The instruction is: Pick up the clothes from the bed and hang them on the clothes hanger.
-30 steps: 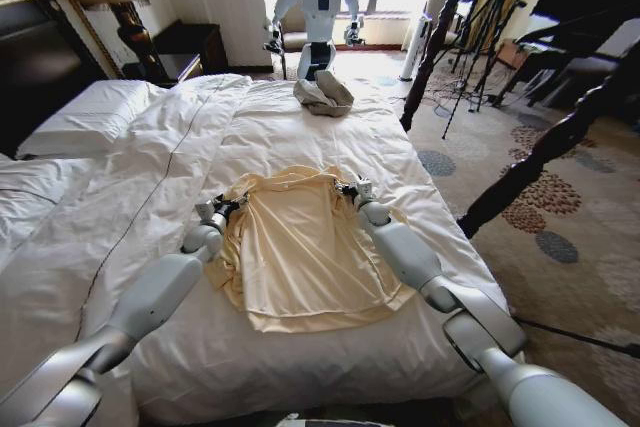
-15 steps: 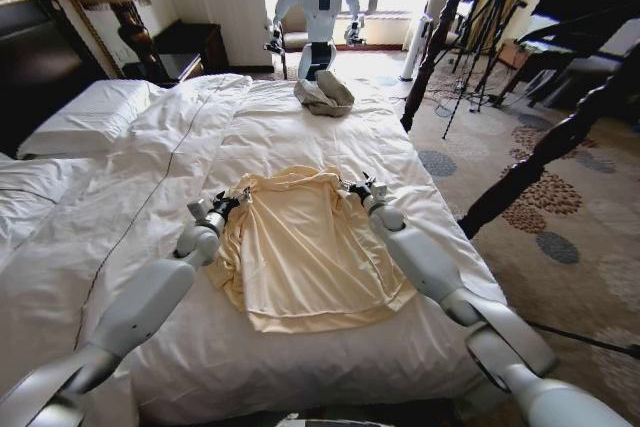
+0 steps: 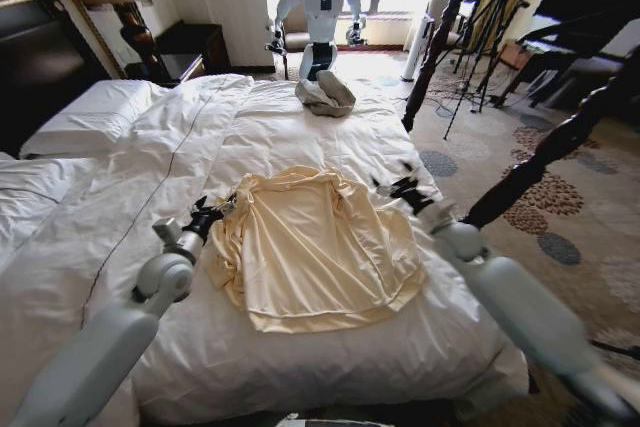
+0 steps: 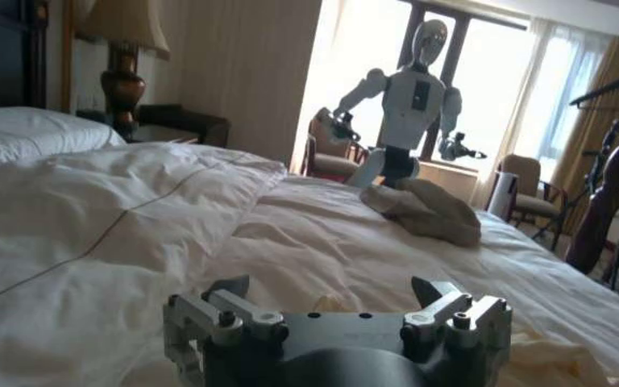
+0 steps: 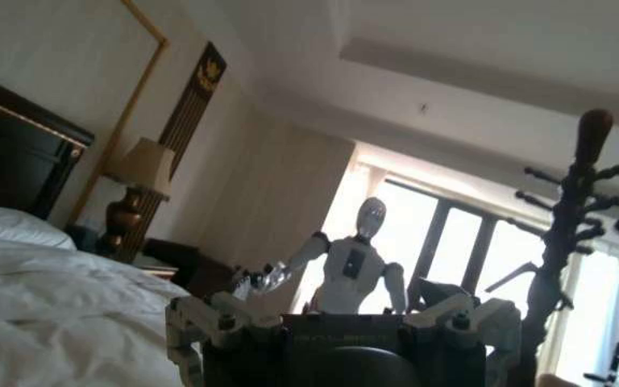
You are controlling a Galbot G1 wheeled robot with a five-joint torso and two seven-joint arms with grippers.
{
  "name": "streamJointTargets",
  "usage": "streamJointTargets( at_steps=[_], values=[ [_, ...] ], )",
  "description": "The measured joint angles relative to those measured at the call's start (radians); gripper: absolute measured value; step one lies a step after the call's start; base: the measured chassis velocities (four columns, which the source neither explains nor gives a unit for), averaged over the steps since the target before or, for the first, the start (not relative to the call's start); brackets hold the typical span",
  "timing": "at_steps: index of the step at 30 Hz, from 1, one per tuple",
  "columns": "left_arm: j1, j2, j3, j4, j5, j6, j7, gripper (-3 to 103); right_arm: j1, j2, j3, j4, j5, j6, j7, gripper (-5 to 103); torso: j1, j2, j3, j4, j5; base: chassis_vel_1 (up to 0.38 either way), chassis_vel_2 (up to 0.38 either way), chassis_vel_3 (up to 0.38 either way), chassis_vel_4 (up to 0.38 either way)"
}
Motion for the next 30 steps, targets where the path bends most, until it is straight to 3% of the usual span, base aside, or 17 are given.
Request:
streamJointTargets(
  at_steps=[2, 4, 5, 7, 8, 11, 12, 13, 15, 16, 17, 19, 20, 22, 26, 30],
  values=[
    [0.050, -0.037, -0.045, -0.046, 0.007, 0.003, 0.000, 100, 0.013, -0.032, 0.039, 0.025, 0.012, -0.016, 0.040, 100, 0.000, 0.000, 0.000, 0.0008, -0.0003, 0.000, 0.000, 0.000, 0.000],
    [0.155, -0.134, -0.114, -0.137, 0.049, 0.008, 0.004, 100, 0.081, -0.121, 0.125, 0.083, 0.019, -0.100, 0.183, 100, 0.000, 0.000, 0.000, 0.0015, -0.0010, 0.000, 0.000, 0.000, 0.000],
    [0.155, -0.134, -0.114, -0.137, 0.049, 0.008, 0.004, 100, 0.081, -0.121, 0.125, 0.083, 0.019, -0.100, 0.183, 100, 0.000, 0.000, 0.000, 0.0015, -0.0010, 0.000, 0.000, 0.000, 0.000],
    [0.229, -0.201, -0.150, -0.185, 0.091, 0.001, 0.014, 100, 0.103, -0.169, 0.183, 0.109, -0.004, -0.191, 0.269, 100, 0.001, 0.000, 0.000, 0.0010, -0.0024, 0.000, 0.000, 0.000, 0.000],
    [0.281, -0.247, -0.170, -0.216, 0.117, -0.008, 0.021, 100, 0.090, -0.197, 0.242, 0.123, -0.027, -0.242, 0.309, 100, 0.001, 0.000, 0.000, 0.0019, -0.0007, 0.000, 0.000, 0.000, 0.000],
    [0.320, -0.282, -0.183, -0.244, 0.131, -0.017, 0.027, 100, 0.027, -0.225, 0.343, 0.145, -0.046, -0.289, 0.328, 100, 0.001, 0.000, 0.000, 0.0013, -0.0007, 0.000, 0.000, 0.000, 0.000],
    [0.334, -0.298, -0.189, -0.255, 0.139, -0.022, 0.029, 100, -0.063, -0.240, 0.454, 0.171, -0.053, -0.337, 0.340, 100, 0.000, 0.000, 0.000, 0.0008, -0.0002, 0.000, 0.000, 0.000, 0.000],
    [0.334, -0.298, -0.189, -0.255, 0.139, -0.022, 0.029, 100, -0.063, -0.240, 0.454, 0.171, -0.053, -0.337, 0.340, 100, 0.000, 0.000, 0.000, 0.0008, -0.0002, 0.000, 0.000, 0.000, 0.000],
    [0.335, -0.306, -0.193, -0.263, 0.141, -0.024, 0.028, 100, -0.212, -0.246, 0.635, 0.196, -0.071, -0.383, 0.336, 100, 0.000, 0.000, 0.000, 0.0004, -0.0002, 0.000, 0.000, 0.000, 0.000],
    [0.335, -0.306, -0.193, -0.263, 0.141, -0.024, 0.028, 100, -0.212, -0.246, 0.635, 0.196, -0.071, -0.383, 0.336, 100, 0.000, 0.000, 0.000, 0.0004, -0.0002, 0.000, 0.000, 0.000, 0.000],
    [0.333, -0.308, -0.194, -0.265, 0.141, -0.024, 0.026, 100, -0.312, -0.243, 0.750, 0.204, -0.097, -0.406, 0.313, 100, 0.000, 0.000, 0.000, 0.0001, -0.0015, 0.000, 0.000, 0.000, 0.000],
    [0.337, -0.309, -0.192, -0.269, 0.143, -0.024, 0.025, 100, -0.459, -0.226, 0.936, 0.199, -0.143, -0.422, 0.243, 100, 0.001, 0.000, 0.000, 0.0006, -0.0005, 0.000, 0.000, 0.000, 0.000],
    [0.337, -0.309, -0.192, -0.269, 0.143, -0.024, 0.025, 100, -0.459, -0.226, 0.936, 0.199, -0.143, -0.422, 0.243, 100, 0.001, 0.000, 0.000, 0.0006, -0.0005, 0.000, 0.000, 0.000, 0.000],
    [0.345, -0.314, -0.181, -0.274, 0.152, -0.024, 0.025, 100, -0.531, -0.213, 1.044, 0.145, -0.219, -0.409, 0.166, 100, 0.000, 0.000, 0.000, 0.0002, -0.0010, 0.000, 0.000, 0.000, 0.000],
    [0.352, -0.319, -0.172, -0.282, 0.161, -0.024, 0.025, 100, -0.516, -0.215, 1.058, 0.078, -0.291, -0.392, 0.110, 100, 0.000, 0.000, 0.000, 0.0003, -0.0004, 0.000, 0.000, 0.000, 0.000],
    [0.353, -0.321, -0.166, -0.288, 0.164, -0.024, 0.025, 100, -0.393, -0.232, 0.933, -0.027, -0.372, -0.389, 0.077, 100, 0.000, 0.000, 0.001, 0.0007, -0.0009, 0.000, 0.000, 0.000, 0.000]
  ],
)
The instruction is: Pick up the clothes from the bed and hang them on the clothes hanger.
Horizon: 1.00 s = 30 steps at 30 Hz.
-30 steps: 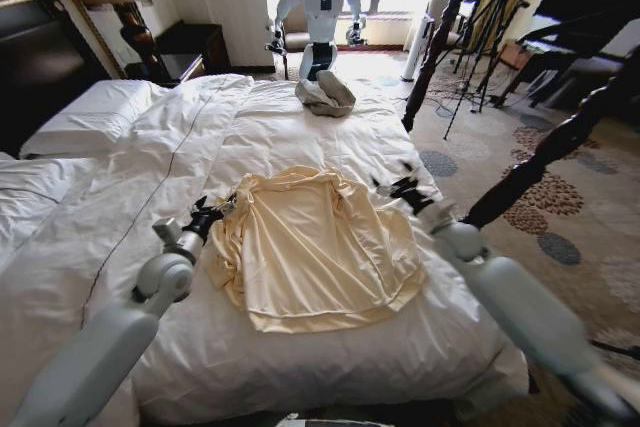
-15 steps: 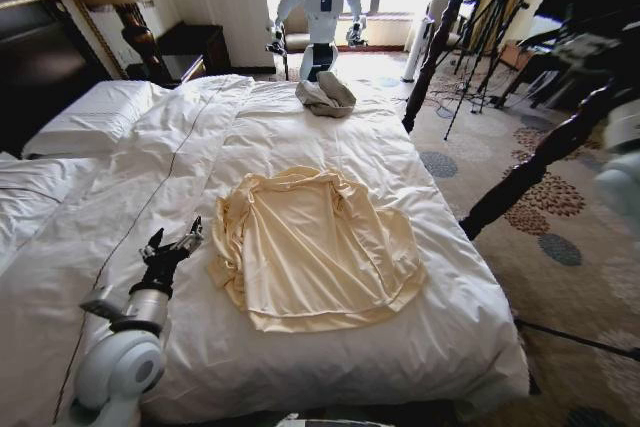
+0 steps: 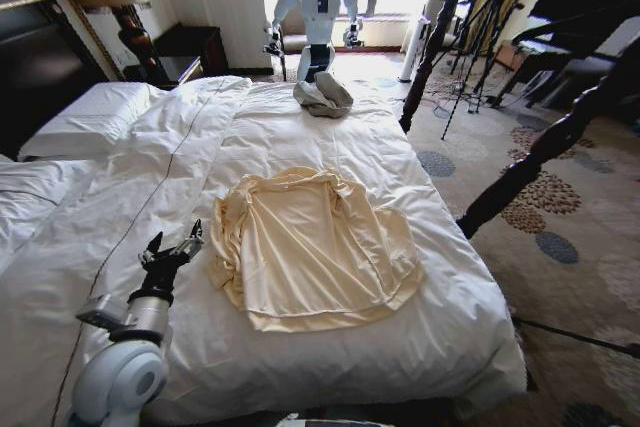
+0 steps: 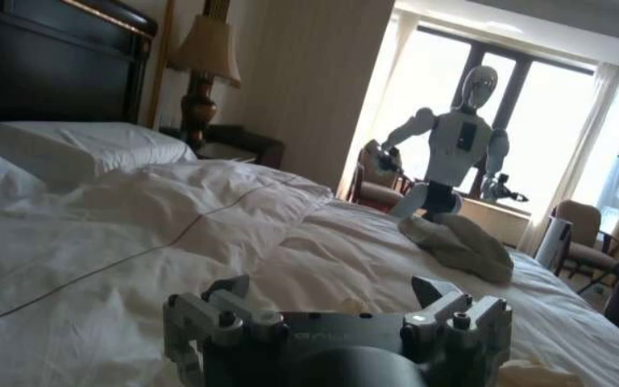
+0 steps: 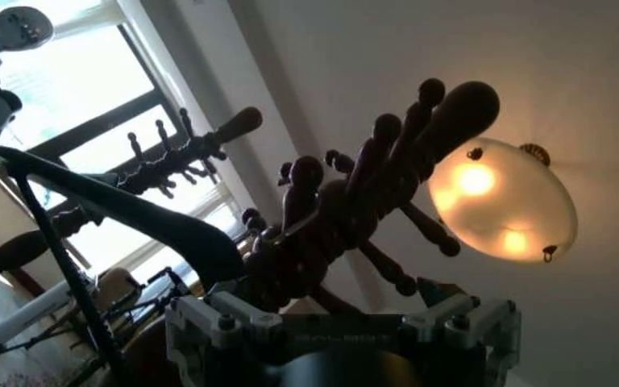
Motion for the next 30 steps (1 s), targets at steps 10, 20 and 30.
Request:
streamJointTargets(
  at_steps=[10, 20, 30],
  values=[
    [0.000, -0.011, -0.006, -0.012, -0.003, -0.001, 0.000, 100, 0.431, -0.022, -0.444, -0.141, -0.053, -0.050, 0.011, 100, 0.000, 0.000, 0.000, 0.0004, -0.0006, 0.000, 0.000, 0.000, 0.000],
    [-0.009, -0.012, -0.004, 0.004, -0.004, -0.002, -0.001, 100, 0.340, -0.013, -0.369, -0.112, -0.057, -0.076, 0.003, 100, 0.000, 0.000, 0.000, -0.0004, -0.0001, 0.000, 0.000, 0.000, 0.000],
    [-0.007, -0.021, 0.008, 0.005, 0.005, -0.004, 0.000, 100, 0.402, -0.006, -0.428, -0.180, -0.078, -0.068, -0.010, 100, 0.000, 0.000, 0.000, -0.0001, -0.0003, 0.000, 0.000, 0.000, 0.000]
  ],
)
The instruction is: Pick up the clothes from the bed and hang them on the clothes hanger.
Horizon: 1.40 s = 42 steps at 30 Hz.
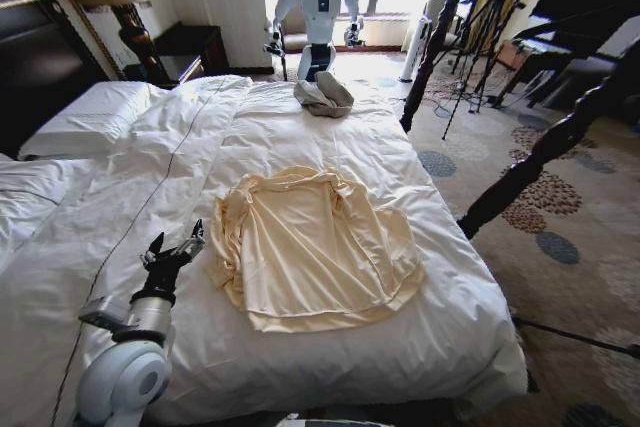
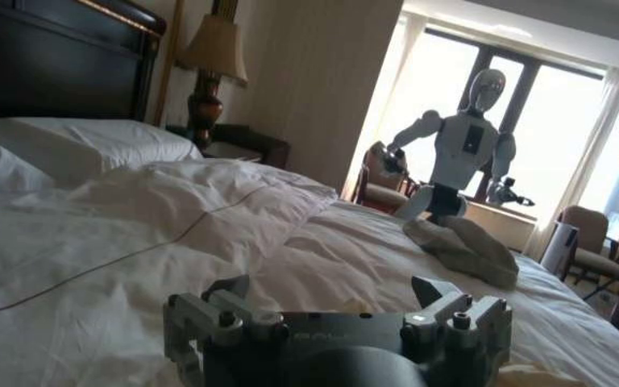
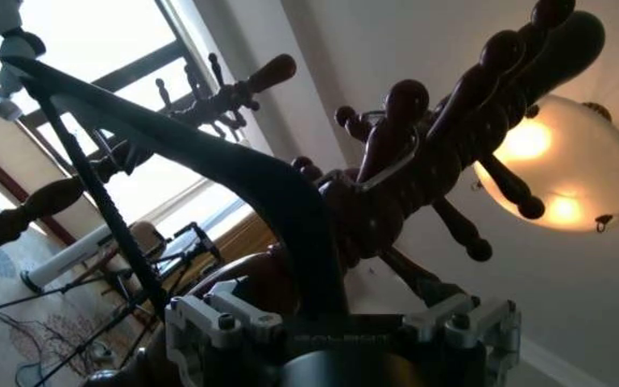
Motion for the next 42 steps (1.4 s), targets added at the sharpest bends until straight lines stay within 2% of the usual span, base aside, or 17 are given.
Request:
streamJointTargets(
  at_steps=[7, 10, 13, 14, 16, 18, 22, 23, 26, 28, 31, 37, 42],
  values=[
    [0.006, -0.007, 0.009, 0.000, 0.012, -0.006, 0.001, 100, 0.146, 0.014, -0.152, -0.074, -0.025, 0.007, 0.001, 100, 0.000, 0.000, 0.000, 0.0004, 0.0001, 0.000, 0.000, 0.000, 0.000],
    [0.006, -0.007, 0.011, 0.005, 0.017, -0.012, 0.002, 100, 0.176, 0.014, -0.171, -0.093, -0.030, 0.012, 0.000, 101, 0.000, 0.000, 0.000, 0.0004, 0.0000, 0.000, 0.000, 0.000, 0.000],
    [0.004, -0.009, 0.018, 0.015, 0.019, -0.015, 0.002, 100, 0.192, 0.007, -0.174, -0.107, -0.030, 0.016, -0.007, 87, 0.000, 0.000, 0.000, 0.0000, -0.0002, 0.000, 0.000, 0.000, 0.000],
    [0.004, -0.009, 0.018, 0.015, 0.019, -0.015, 0.002, 100, 0.192, 0.007, -0.174, -0.107, -0.030, 0.016, -0.007, 87, 0.000, 0.000, 0.000, 0.0000, -0.0002, 0.000, 0.000, 0.000, 0.000],
    [0.001, -0.010, 0.026, 0.021, 0.023, -0.016, 0.002, 100, 0.192, 0.004, -0.167, -0.116, -0.030, 0.026, -0.019, 76, 0.000, 0.000, 0.000, 0.0001, 0.0001, 0.000, 0.000, 0.000, 0.000],
    [0.000, -0.011, 0.029, 0.023, 0.025, -0.016, 0.002, 100, 0.191, 0.003, -0.164, -0.117, -0.030, 0.029, -0.022, 76, 0.000, 0.000, 0.000, 0.0001, 0.0000, 0.000, 0.000, 0.000, 0.000],
    [-0.004, -0.013, 0.042, 0.036, 0.036, -0.031, 0.002, 100, 0.186, 0.002, -0.156, -0.118, -0.029, 0.032, -0.032, 54, 0.000, 0.000, 0.000, 0.0001, 0.0003, 0.000, 0.000, 0.000, 0.000],
    [-0.004, -0.013, 0.042, 0.036, 0.036, -0.031, 0.002, 100, 0.186, 0.002, -0.156, -0.118, -0.029, 0.032, -0.032, 54, 0.000, 0.000, 0.000, 0.0001, 0.0003, 0.000, 0.000, 0.000, 0.000],
    [-0.003, -0.012, 0.042, 0.038, 0.037, -0.036, 0.002, 100, 0.185, 0.002, -0.154, -0.114, -0.028, 0.035, -0.033, 38, 0.000, 0.000, 0.000, 0.0001, 0.0000, 0.000, 0.000, 0.000, 0.000],
    [-0.003, -0.011, 0.041, 0.038, 0.037, -0.036, 0.002, 100, 0.185, 0.001, -0.154, -0.113, -0.027, 0.036, -0.032, 38, 0.000, 0.000, 0.000, 0.0002, 0.0001, 0.000, 0.000, 0.000, 0.000],
    [-0.004, -0.009, 0.039, 0.038, 0.036, -0.036, 0.000, 100, 0.183, -0.001, -0.148, -0.102, -0.025, 0.036, -0.031, 22, 0.000, 0.000, 0.000, 0.0003, -0.0003, 0.000, 0.000, 0.000, 0.000],
    [-0.003, -0.010, 0.038, 0.038, 0.036, -0.036, -0.001, 100, 0.179, -0.005, -0.140, -0.098, -0.022, 0.042, -0.027, 20, 0.000, 0.000, 0.000, 0.0001, 0.0000, 0.000, 0.000, 0.000, 0.000],
    [0.001, -0.012, 0.038, 0.038, 0.039, -0.036, -0.001, 100, 0.166, -0.010, -0.119, -0.056, -0.007, 0.107, -0.006, 20, 0.000, 0.000, 0.000, 0.0002, 0.0003, 0.000, 0.000, 0.000, 0.000]
  ],
)
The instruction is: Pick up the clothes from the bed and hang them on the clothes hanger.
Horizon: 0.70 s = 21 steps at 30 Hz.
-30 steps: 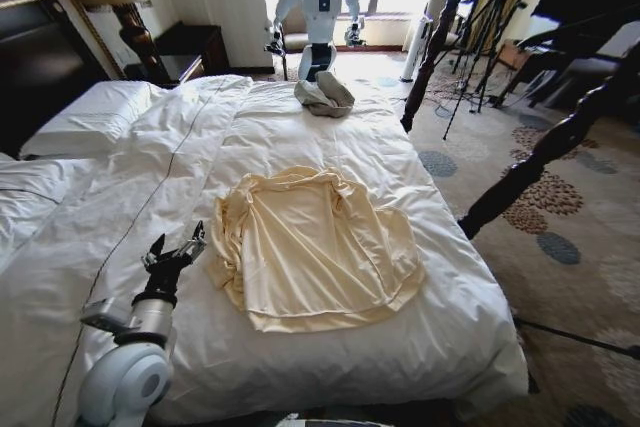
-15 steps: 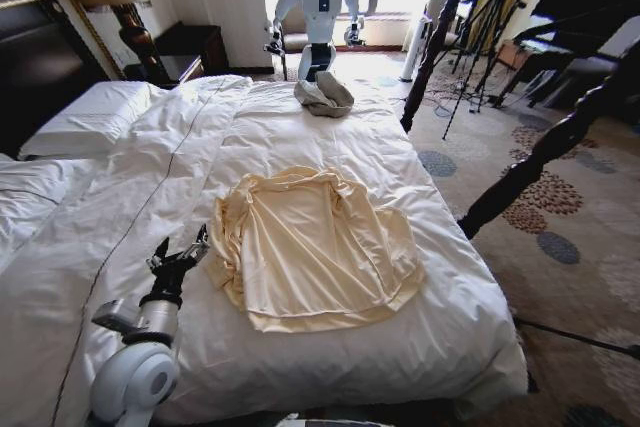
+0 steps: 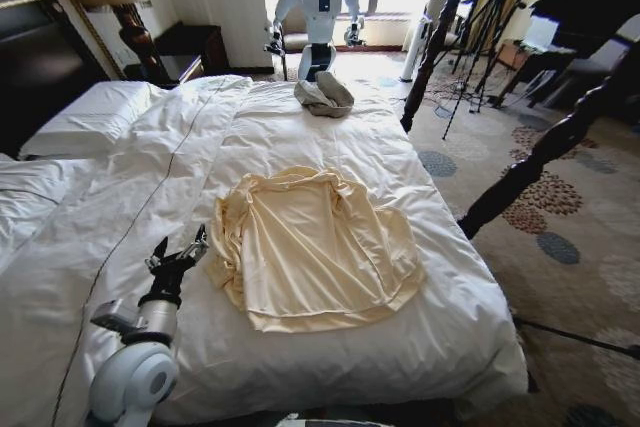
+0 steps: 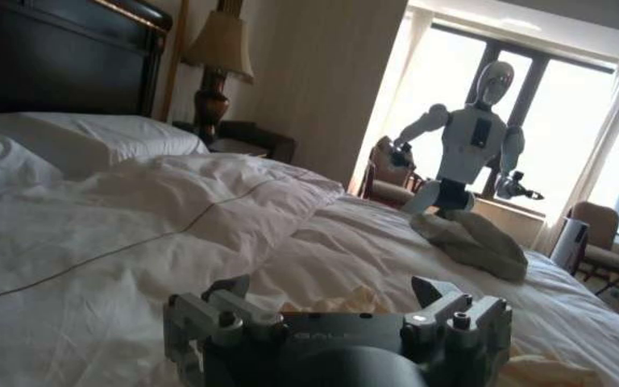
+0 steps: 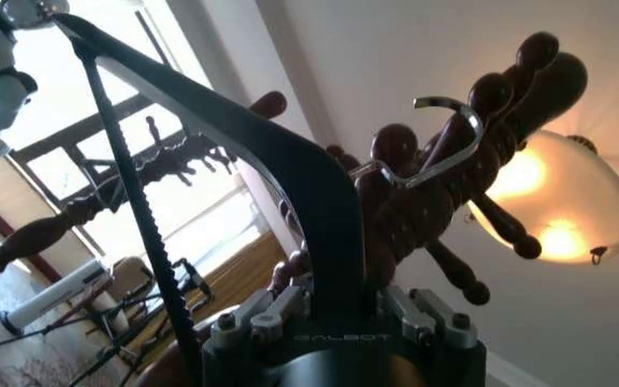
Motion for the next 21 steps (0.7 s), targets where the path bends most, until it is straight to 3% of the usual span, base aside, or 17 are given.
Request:
streamJointTargets(
  at_steps=[3, 6, 7, 9, 10, 11, 14, 15, 16, 18, 20, 21],
  values=[
    [0.002, 0.000, 0.000, 0.002, 0.002, 0.000, 0.000, 100, -0.024, -0.009, 0.024, 0.054, 0.048, 0.021, -0.002, 20, 0.000, 0.000, 0.000, -0.0001, -0.0003, 0.000, 0.000, 0.000, 0.000],
    [0.003, 0.004, -0.002, 0.010, 0.006, 0.001, -0.003, 100, -0.099, -0.020, 0.046, 0.220, 0.260, 0.072, -0.032, 20, 0.000, 0.000, 0.000, -0.0005, -0.0009, 0.000, 0.000, 0.000, 0.000],
    [0.003, 0.004, -0.002, 0.010, 0.006, 0.001, -0.003, 100, -0.099, -0.020, 0.046, 0.220, 0.260, 0.072, -0.032, 20, 0.000, 0.000, 0.000, -0.0005, -0.0009, 0.000, 0.000, 0.000, 0.000],
    [0.006, 0.009, -0.006, 0.017, 0.008, 0.001, -0.005, 100, -0.107, -0.008, -0.012, 0.291, 0.355, 0.083, -0.042, 20, 0.000, 0.000, 0.000, -0.0004, -0.0015, 0.000, 0.000, 0.000, 0.000],
    [0.007, 0.017, -0.009, 0.023, 0.010, 0.000, -0.007, 100, -0.096, 0.015, -0.090, 0.316, 0.395, 0.101, -0.049, 20, 0.000, 0.000, 0.000, 0.0000, -0.0007, 0.000, 0.000, 0.000, 0.000],
    [0.007, 0.017, -0.009, 0.023, 0.010, 0.000, -0.007, 100, -0.096, 0.015, -0.090, 0.316, 0.395, 0.101, -0.049, 20, 0.000, 0.000, 0.000, 0.0000, -0.0007, 0.000, 0.000, 0.000, 0.000],
    [-0.022, 0.050, 0.005, 0.045, 0.003, 0.008, -0.019, 100, -0.094, 0.105, -0.271, 0.295, 0.409, 0.188, -0.071, 20, 0.000, 0.000, 0.000, 0.0013, -0.0002, 0.000, 0.000, 0.000, 0.000],
    [-0.056, 0.075, 0.030, 0.066, -0.006, 0.018, -0.023, 100, -0.109, 0.155, -0.354, 0.263, 0.407, 0.241, -0.069, 20, 0.000, 0.000, 0.000, 0.0001, -0.0001, 0.000, 0.000, 0.000, 0.000],
    [-0.056, 0.075, 0.030, 0.066, -0.006, 0.018, -0.023, 100, -0.109, 0.155, -0.354, 0.263, 0.407, 0.241, -0.069, 20, 0.000, 0.000, 0.000, 0.0001, -0.0001, 0.000, 0.000, 0.000, 0.000],
    [-0.070, 0.094, 0.045, 0.084, -0.010, 0.023, -0.024, 100, -0.104, 0.226, -0.460, 0.197, 0.390, 0.315, -0.066, 20, 0.000, 0.000, 0.000, -0.0014, -0.0006, 0.000, 0.000, 0.000, 0.000],
    [-0.063, 0.108, 0.046, 0.101, -0.010, 0.023, -0.025, 100, -0.039, 0.354, -0.624, 0.059, 0.356, 0.413, -0.080, 20, 0.000, 0.000, 0.000, -0.0006, 0.0008, 0.000, 0.000, 0.000, 0.000],
    [-0.063, 0.108, 0.046, 0.101, -0.010, 0.023, -0.025, 100, -0.039, 0.354, -0.624, 0.059, 0.356, 0.413, -0.080, 20, 0.000, 0.000, 0.000, -0.0006, 0.0008, 0.000, 0.000, 0.000, 0.000]
  ],
)
